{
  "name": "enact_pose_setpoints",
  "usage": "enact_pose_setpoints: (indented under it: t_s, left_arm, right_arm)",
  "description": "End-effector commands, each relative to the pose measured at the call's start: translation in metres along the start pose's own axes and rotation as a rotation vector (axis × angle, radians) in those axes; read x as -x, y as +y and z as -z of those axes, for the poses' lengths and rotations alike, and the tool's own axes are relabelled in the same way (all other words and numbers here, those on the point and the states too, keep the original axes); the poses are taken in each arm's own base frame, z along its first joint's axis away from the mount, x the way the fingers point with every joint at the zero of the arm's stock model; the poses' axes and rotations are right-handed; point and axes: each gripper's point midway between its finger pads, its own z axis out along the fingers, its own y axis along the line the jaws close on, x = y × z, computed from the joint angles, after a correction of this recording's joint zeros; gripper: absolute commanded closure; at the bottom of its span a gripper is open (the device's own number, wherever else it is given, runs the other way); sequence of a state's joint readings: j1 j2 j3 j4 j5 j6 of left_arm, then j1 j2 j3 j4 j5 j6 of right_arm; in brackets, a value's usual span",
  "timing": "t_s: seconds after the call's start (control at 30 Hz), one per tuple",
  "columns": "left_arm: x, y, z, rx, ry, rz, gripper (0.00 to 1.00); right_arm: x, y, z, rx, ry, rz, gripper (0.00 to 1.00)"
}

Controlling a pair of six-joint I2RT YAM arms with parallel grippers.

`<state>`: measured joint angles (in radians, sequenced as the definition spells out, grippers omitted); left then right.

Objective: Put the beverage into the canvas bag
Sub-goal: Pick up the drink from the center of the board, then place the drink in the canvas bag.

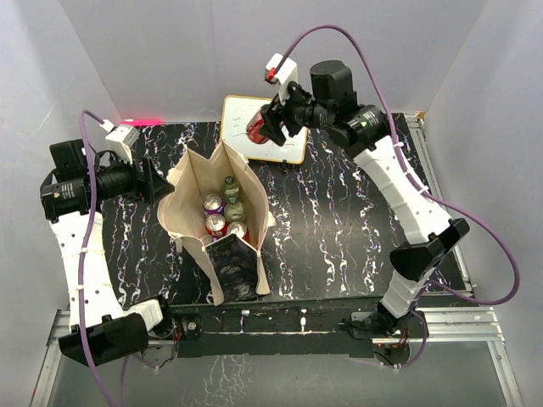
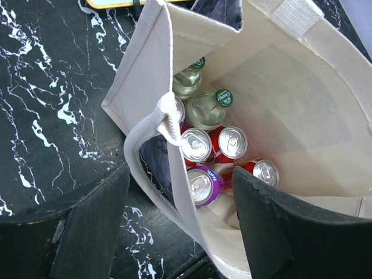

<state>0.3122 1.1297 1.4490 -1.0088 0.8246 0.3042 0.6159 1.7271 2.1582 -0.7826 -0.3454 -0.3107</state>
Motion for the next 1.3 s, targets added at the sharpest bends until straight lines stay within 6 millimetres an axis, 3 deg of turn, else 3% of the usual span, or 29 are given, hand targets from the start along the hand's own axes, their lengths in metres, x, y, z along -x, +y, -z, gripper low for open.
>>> enact_pose_setpoints:
  t_s: [0.0,0.27,0.4,0.57,0.77,0.97,1.27]
  left_arm:
    - [0.002,-0.005,0.003,-0.019,-0.002,-0.009,0.33]
    - [-0.006,-0.009,0.007,-0.011,0.022,-0.003,0.31]
    - [-0.010,-0.014,0.008,-0.020,0.018,0.004,0.33]
    - [-0.012,-0.016,0.005,-0.033,-0.006,0.027,0.43]
    - [-0.006,-0.012,0.001,-0.035,-0.023,0.035,0.53]
    - [-0.002,-0.011,-0.002,-0.052,-0.018,0.057,0.61]
    - [0.007,-0.009,-0.008,-0.079,-0.056,0.068,0.80]
  right_arm:
    - [0.100,0.048,0.042,0.100,-0.307,0.144,0.92]
    - [0.088,0.118,0.027,0.342,-0.277,0.150,0.92]
    - [0.074,0.132,0.015,0.410,-0.236,0.139,0.92]
    - [0.052,0.151,0.006,0.516,-0.168,0.066,0.92]
    - [0.029,0.185,0.011,0.671,-0.095,-0.025,0.92]
    - [0.010,0.226,0.031,0.797,-0.035,-0.080,0.92]
    - [-0.010,0.266,0.055,0.943,0.044,-0.166,0.92]
